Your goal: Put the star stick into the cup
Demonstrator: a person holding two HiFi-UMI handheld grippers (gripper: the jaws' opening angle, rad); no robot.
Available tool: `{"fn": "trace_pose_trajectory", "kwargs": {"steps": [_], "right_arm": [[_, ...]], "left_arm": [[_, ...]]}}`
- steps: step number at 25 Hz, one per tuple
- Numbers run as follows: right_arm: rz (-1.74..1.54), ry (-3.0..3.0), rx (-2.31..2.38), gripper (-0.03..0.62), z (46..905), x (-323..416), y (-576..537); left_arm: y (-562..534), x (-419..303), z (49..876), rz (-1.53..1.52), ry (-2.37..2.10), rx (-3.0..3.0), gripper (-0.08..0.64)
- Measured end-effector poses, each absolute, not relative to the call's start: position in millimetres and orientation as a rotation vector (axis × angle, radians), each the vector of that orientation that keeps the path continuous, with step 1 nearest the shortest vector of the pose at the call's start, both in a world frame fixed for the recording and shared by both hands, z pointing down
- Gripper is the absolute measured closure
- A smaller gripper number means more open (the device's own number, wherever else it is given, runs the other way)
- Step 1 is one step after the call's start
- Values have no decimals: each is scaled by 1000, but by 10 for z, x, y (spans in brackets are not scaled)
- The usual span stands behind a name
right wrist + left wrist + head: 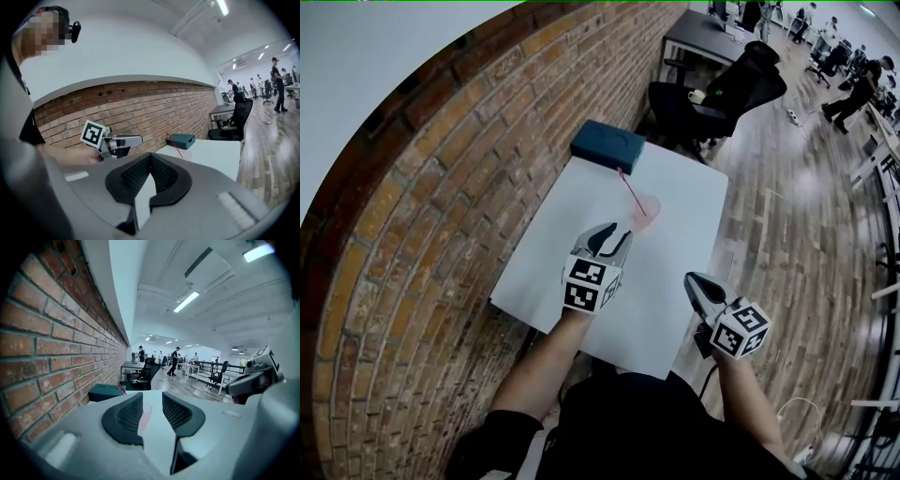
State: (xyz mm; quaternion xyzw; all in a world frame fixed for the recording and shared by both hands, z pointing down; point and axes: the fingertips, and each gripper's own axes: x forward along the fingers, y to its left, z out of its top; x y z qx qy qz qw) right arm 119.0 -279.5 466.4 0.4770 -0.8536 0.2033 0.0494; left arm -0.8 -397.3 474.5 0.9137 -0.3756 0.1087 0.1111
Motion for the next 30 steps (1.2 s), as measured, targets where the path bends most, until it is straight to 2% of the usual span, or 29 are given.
{"fn": "trace_pose_trajectory", "kwargs": {"steps": [5, 10, 16, 30], "right_arm": [[552, -2612, 1456, 592, 4533, 1021, -2670], [462, -2633, 1406, 594, 4373, 888, -2620], [362, -2663, 1395, 594, 4129, 1067, -2613], [239, -2829, 1474, 594, 3590, 1704, -2512]], "left_arm": [[-3676, -201, 4537, 316, -1133, 2768, 459], [-3505, -430, 4338, 289, -1211, 2757, 555], [-3459, -633, 4108, 217, -1349, 2692, 555], [-3346, -499, 3997, 211, -1446, 2608, 555]]}}
